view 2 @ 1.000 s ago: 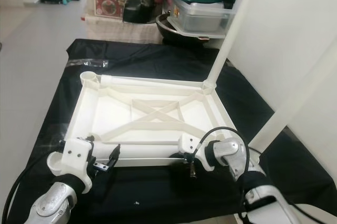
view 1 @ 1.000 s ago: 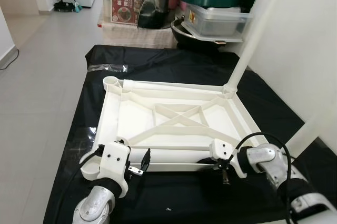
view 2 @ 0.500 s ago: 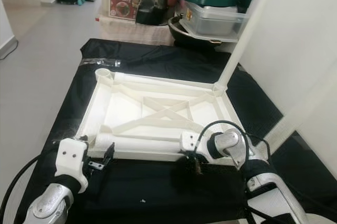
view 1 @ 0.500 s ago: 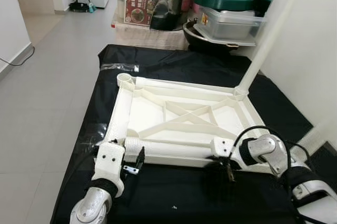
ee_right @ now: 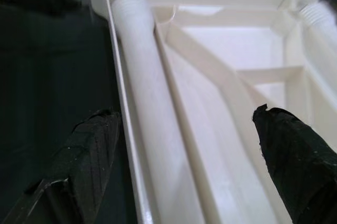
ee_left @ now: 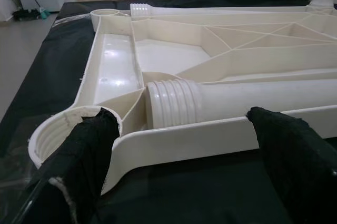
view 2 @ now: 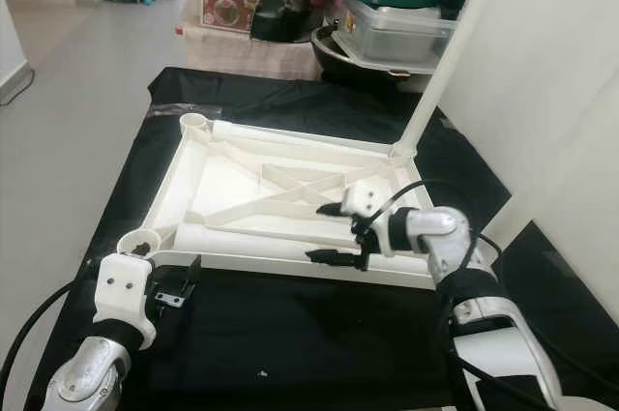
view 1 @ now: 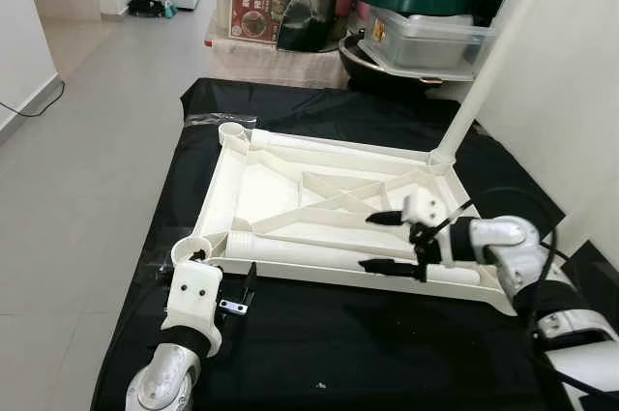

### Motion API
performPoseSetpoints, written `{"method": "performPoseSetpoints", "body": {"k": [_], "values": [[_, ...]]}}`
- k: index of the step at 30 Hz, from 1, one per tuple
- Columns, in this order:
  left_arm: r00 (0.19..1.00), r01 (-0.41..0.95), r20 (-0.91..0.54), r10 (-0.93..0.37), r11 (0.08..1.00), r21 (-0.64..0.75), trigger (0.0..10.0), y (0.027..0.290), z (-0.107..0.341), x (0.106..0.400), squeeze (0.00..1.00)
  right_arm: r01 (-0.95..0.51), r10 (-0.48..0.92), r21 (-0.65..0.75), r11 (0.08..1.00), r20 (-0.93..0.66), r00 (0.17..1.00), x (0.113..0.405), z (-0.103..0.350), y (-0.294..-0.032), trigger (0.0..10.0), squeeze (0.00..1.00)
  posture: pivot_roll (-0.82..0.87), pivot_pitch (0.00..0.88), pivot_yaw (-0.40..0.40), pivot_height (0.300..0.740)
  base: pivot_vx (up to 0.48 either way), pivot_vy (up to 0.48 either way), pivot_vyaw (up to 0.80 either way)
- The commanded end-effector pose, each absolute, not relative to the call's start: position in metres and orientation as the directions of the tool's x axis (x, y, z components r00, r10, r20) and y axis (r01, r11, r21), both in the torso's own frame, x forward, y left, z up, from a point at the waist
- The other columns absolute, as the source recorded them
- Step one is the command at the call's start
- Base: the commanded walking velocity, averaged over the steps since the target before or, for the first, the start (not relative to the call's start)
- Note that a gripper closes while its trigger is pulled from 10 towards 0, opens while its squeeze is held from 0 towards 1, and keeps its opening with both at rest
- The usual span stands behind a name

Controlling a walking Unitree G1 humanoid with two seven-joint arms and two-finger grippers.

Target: Building children table

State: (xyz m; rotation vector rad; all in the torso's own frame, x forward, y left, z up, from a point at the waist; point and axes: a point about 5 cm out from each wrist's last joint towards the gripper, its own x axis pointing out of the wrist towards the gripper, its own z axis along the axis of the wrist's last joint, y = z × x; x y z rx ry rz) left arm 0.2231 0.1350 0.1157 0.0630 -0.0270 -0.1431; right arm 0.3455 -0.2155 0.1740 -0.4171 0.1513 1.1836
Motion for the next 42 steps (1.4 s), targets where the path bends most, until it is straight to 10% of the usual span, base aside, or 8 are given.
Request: {"method": "performPoseSetpoints", "body": {"k": [1, 7, 9, 12, 17, 18, 42], "values": [[0.989, 0.144, 0.01, -0.145, 0.988, 0.06, 10.0, 0.132, 0.111, 0.222, 0.0, -0.923, 0.874, -0.225, 0.313, -0.312, 0.372, 0.344, 0.177, -0.218, 10.0, 1.0, 0.16, 0.0, -0.156, 0.74, 0.0, 0.0, 0.0], [0.989, 0.143, 0.013, -0.144, 0.988, 0.057, 10.0, 0.131, 0.11, 0.221, 0.0, -0.927, 0.901, -0.217, 0.306, -0.248, 0.356, 0.345, 0.188, -0.215, 10.0, 1.0, 0.15, 0.0, -0.157, 0.74, 0.0, 0.0, 0.0], [0.995, 0.071, 0.066, -0.075, 0.996, 0.063, 10.0, 0.144, 0.122, 0.219, 0.0, -0.802, 0.816, -0.152, 0.577, 0.145, 0.56, 0.366, 0.215, -0.177, 10.0, 1.0, 0.08, 0.0, -0.122, 0.74, 0.0, 0.0, 0.0], [0.994, -0.033, 0.106, 0.03, 0.999, 0.029, 10.0, 0.163, 0.131, 0.217, 0.0, -0.687, 0.641, -0.003, 0.727, 0.362, 0.677, 0.369, 0.234, -0.153, 10.0, 1.0, 0.07, 0.0, -0.079, 0.74, 0.0, 0.0, 0.0], [0.985, -0.121, 0.125, 0.118, 0.992, 0.018, 10.0, 0.178, 0.133, 0.215, 0.0, -0.607, 0.536, 0.021, 0.794, 0.446, 0.717, 0.354, 0.248, -0.148, 10.0, 1.0, 0.1, 0.0, -0.078, 0.74, 0.0, 0.0, 0.0], [0.983, -0.108, 0.149, 0.103, 0.994, 0.023, 10.0, 0.173, 0.14, 0.218, 0.0, -0.556, 0.505, -0.004, 0.831, 0.423, 0.752, 0.356, 0.245, -0.15, 10.0, 0.0, 0.09, 0.0, -0.073, 0.74, 0.0, 0.0, 0.0], [0.969, 0.028, 0.241, -0.062, 0.989, 0.143, 10.0, 0.143, 0.159, 0.227, 0.0, -0.224, 0.213, -0.013, 0.975, 0.362, 0.907, 0.314, 0.223, -0.143, 10.0, 0.0, 0.08, 0.0, -0.109, 0.74, 0.0, 0.0, 0.0]]}}
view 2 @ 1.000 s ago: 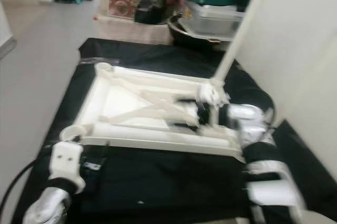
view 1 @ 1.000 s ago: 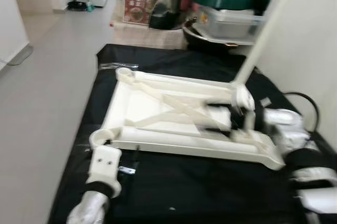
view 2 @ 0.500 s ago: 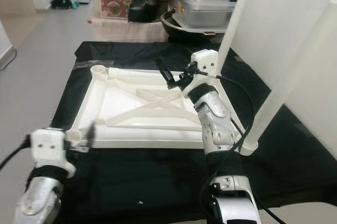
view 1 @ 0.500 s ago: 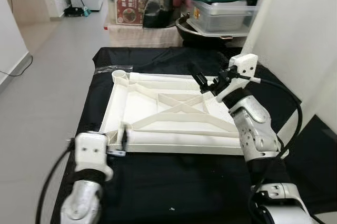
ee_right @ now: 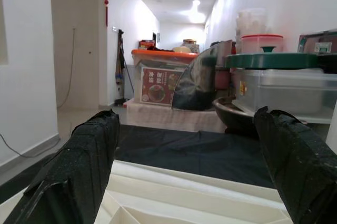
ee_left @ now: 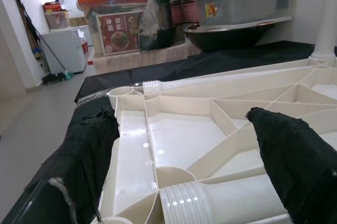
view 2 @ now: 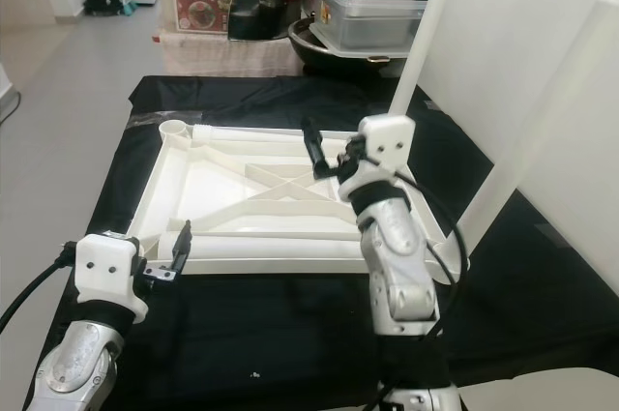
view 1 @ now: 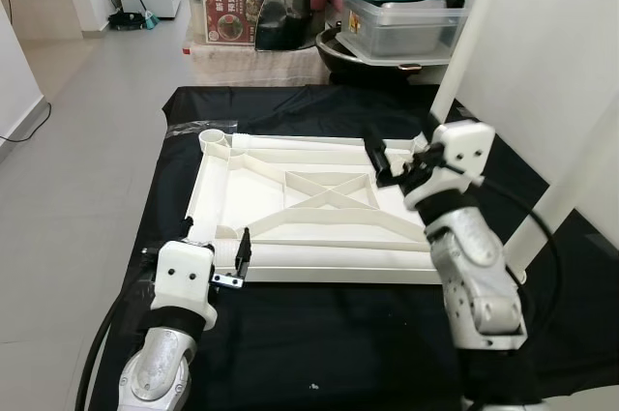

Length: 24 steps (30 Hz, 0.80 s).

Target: Building children table

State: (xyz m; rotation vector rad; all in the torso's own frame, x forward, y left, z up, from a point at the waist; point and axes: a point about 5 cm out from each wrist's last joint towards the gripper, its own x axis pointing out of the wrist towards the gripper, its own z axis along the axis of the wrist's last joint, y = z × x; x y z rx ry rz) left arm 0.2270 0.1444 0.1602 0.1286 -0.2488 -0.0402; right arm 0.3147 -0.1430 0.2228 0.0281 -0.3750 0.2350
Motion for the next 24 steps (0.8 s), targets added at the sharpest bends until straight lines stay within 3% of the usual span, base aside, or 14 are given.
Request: {"method": "performPoseSetpoints", "body": {"k": [1, 4, 15, 18, 24], "values": [[0.969, 0.029, 0.239, -0.063, 0.989, 0.145, 10.0, 0.143, 0.159, 0.227, 0.0, -0.224, 0.213, -0.013, 0.975, 0.359, 0.909, 0.314, 0.223, -0.143, 10.0, 0.0, 0.08, 0.0, -0.109, 0.74, 0.0, 0.0, 0.0], [0.97, 0.027, 0.236, -0.061, 0.99, 0.142, 10.0, 0.143, 0.159, 0.228, 0.0, -0.231, 0.222, -0.017, 0.973, 0.357, 0.908, 0.315, 0.223, -0.141, 10.0, 0.0, 0.08, 0.0, -0.104, 0.74, 0.0, 0.0, 0.0], [0.968, 0.034, 0.241, -0.066, 0.99, 0.134, 10.0, 0.145, 0.162, 0.234, 0.0, -0.224, 0.218, -0.018, 0.974, 0.311, 0.925, 0.31, 0.221, -0.13, 10.0, 0.0, 0.07, 0.0, -0.1, 0.74, 0.0, 0.46, -0.77], [0.966, 0.041, 0.246, -0.075, 0.989, 0.143, 10.0, 0.142, 0.163, 0.234, 0.0, -0.225, 0.23, -0.05, 0.973, 0.293, 0.928, 0.31, 0.217, -0.126, 10.0, 0.0, 0.07, 0.0, -0.103, 0.74, 0.0, 0.48, 0.0], [0.965, 0.035, 0.253, -0.075, 0.987, 0.156, 10.0, 0.141, 0.164, 0.235, 0.0, -0.247, 0.254, -0.06, 0.967, 0.293, 0.922, 0.314, 0.221, -0.12, 10.0, 0.0, 0.07, 0.0, -0.109, 0.74, 0.0, 0.0, 0.0]]}}
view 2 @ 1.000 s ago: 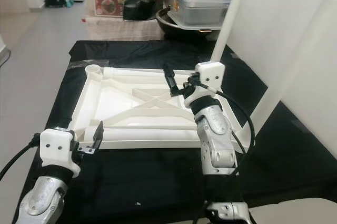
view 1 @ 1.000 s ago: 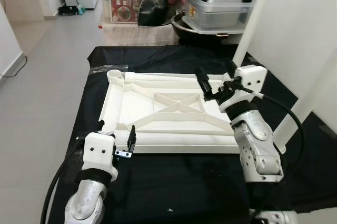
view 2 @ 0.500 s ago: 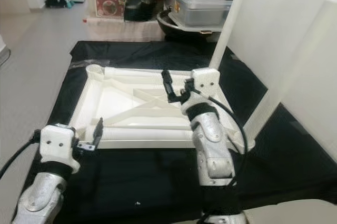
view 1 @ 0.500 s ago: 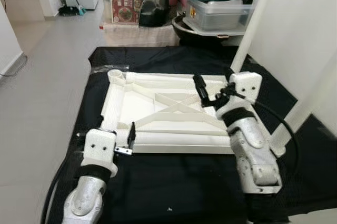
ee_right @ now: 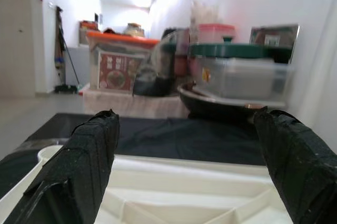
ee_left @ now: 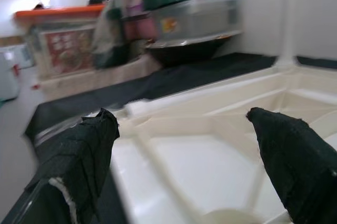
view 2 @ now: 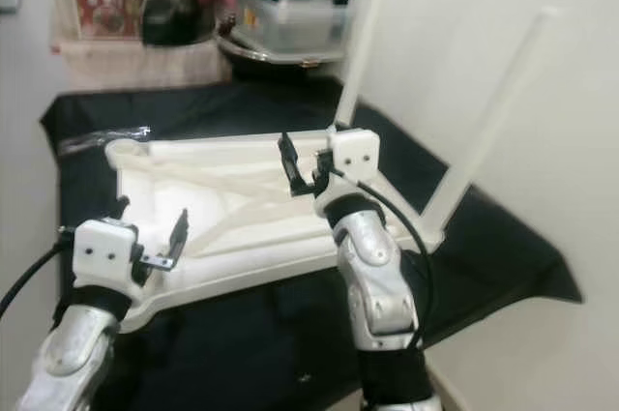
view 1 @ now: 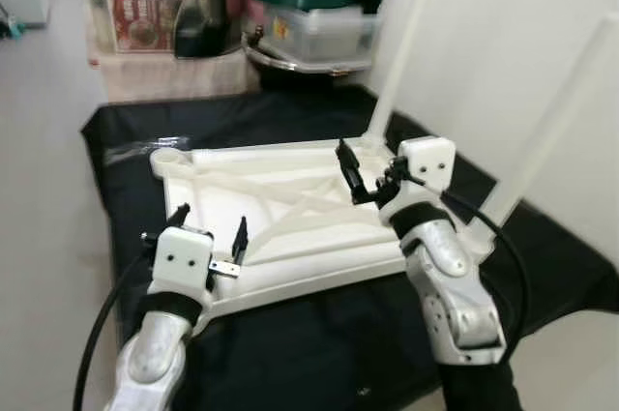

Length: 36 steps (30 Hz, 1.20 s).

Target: Building children table

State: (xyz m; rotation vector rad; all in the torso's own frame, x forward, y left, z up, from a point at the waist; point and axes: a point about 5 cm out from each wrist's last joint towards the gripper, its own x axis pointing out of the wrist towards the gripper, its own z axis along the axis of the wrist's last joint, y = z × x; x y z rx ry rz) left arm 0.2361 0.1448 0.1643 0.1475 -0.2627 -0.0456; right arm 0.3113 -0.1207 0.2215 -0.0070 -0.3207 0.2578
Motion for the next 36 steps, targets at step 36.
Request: {"method": "performPoseSetpoints", "body": {"k": [36], "values": [[0.97, -0.235, 0.125, 0.208, 0.938, 0.254, 10.0, 0.176, 0.145, 0.237, 0.0, -0.479, 0.478, -0.03, 0.877, -0.026, 0.878, 0.337, 0.196, -0.066, 10.0, 0.0, 0.12, 0.0, -0.144, 0.74, 0.0, 0.0, 0.33]]}}
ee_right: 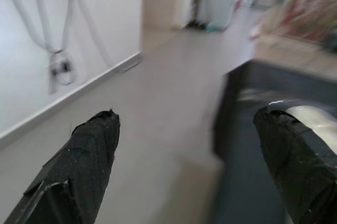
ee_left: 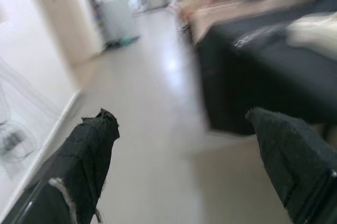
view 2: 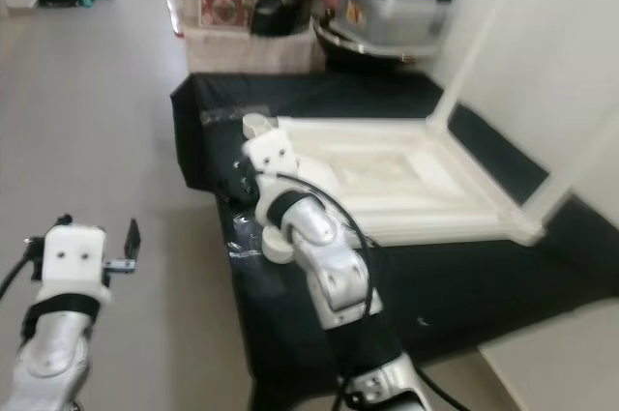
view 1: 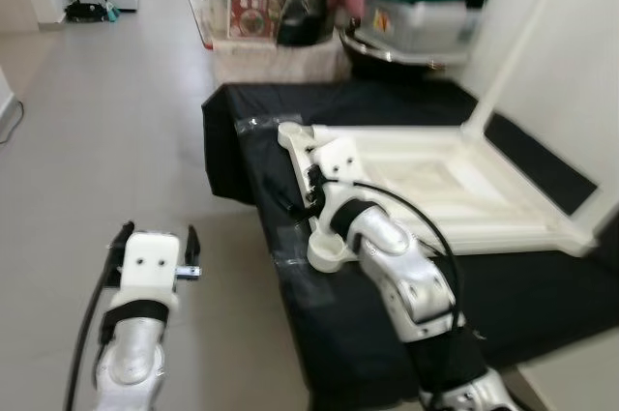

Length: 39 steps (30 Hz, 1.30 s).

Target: Building children table

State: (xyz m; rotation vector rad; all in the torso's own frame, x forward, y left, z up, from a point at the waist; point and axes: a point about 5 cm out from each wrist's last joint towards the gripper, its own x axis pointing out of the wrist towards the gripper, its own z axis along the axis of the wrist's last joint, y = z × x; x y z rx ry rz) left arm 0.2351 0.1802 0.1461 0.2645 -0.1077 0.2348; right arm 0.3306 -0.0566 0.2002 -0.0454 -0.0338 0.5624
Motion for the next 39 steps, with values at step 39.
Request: {"method": "performPoseSetpoints", "body": {"k": [39], "values": [[0.981, -0.188, 0.09, 0.17, 0.945, 0.267, 10.0, 0.167, 0.139, 0.246, 0.0, 0.057, 0.095, 0.228, 0.972, -0.601, 0.794, 0.378, 0.107, -0.122, 10.0, 0.0, 0.13, 0.0, -0.166, 0.74, 0.0, 0.0, 0.0]]}}
